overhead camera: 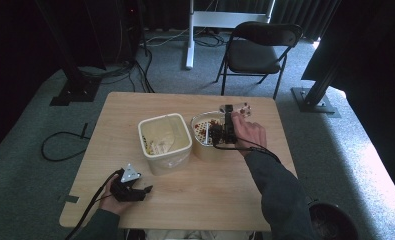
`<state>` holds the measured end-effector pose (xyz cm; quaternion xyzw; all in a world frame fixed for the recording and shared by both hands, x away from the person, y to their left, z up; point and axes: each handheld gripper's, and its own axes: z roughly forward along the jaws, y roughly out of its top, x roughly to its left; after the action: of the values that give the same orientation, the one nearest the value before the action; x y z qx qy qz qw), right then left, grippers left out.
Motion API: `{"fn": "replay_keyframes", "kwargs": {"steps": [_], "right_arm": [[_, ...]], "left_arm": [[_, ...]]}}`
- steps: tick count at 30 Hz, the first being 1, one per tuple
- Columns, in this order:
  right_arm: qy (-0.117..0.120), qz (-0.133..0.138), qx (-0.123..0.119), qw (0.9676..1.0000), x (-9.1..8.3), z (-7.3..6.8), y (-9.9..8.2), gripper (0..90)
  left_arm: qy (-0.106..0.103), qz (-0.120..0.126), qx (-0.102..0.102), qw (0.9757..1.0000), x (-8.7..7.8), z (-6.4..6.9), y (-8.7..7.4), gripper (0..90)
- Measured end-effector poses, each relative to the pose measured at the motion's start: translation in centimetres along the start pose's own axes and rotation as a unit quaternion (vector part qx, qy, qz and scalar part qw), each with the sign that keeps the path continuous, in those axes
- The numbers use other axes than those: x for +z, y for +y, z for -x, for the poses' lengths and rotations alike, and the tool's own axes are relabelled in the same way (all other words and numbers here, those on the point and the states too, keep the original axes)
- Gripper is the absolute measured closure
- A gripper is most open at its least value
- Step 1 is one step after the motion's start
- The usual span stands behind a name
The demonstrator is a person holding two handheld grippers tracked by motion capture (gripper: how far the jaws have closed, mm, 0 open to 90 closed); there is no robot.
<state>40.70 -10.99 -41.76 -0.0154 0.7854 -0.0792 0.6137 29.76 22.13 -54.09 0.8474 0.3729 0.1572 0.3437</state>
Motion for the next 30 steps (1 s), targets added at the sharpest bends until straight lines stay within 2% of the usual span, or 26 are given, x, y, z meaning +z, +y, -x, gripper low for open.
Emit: {"fn": "replay_keyframes", "kwargs": {"steps": [8,13,18,22,26,30], "right_arm": [[0.000,-0.005,-0.007,1.0000,0.12,-0.12,0.03,35.3],[0.000,0.003,-0.015,0.9999,-0.15,-0.32,0.31,35.3],[-0.001,-0.018,-0.013,0.9997,0.34,-0.16,-0.27,35.3],[-0.004,0.004,-0.023,0.9997,-0.28,-0.45,0.38,35.4],[0.000,-0.019,-0.017,0.9997,0.53,-0.25,-0.13,35.4],[-0.001,-0.002,-0.023,0.9997,-0.05,-0.37,0.24,35.4]], "left_arm": [[0.000,0.000,0.000,1.0000,0.00,0.00,0.00,31.3],[0.000,0.000,0.000,1.0000,-0.01,0.01,-0.01,31.3],[0.000,0.000,0.000,1.0000,0.00,0.00,0.01,31.2],[0.000,0.001,-0.001,1.0000,0.02,0.02,0.00,31.2],[0.000,0.000,0.000,1.0000,0.00,-0.01,-0.01,31.2],[0.000,0.001,0.000,1.0000,0.02,-0.01,0.01,31.1]]}}
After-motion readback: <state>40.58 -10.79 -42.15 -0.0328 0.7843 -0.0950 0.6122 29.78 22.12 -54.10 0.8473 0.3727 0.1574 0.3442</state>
